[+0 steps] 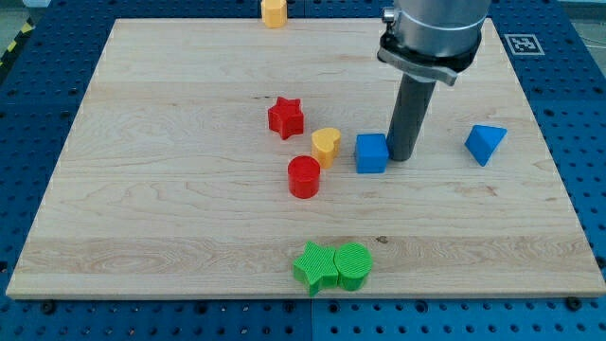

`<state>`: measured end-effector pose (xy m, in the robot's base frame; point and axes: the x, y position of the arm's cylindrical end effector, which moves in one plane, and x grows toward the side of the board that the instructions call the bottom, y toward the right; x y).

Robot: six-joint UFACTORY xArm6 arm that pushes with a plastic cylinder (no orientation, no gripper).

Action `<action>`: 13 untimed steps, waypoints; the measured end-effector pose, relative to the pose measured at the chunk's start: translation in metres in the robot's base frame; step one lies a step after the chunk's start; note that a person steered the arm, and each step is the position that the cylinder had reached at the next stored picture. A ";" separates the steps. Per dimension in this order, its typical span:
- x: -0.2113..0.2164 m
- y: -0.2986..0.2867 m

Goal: Slightly move green blocks

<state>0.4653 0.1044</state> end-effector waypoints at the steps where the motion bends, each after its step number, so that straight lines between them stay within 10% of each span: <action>1: 0.020 -0.016; 9: 0.112 -0.034; 13: 0.001 0.073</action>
<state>0.4665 0.1774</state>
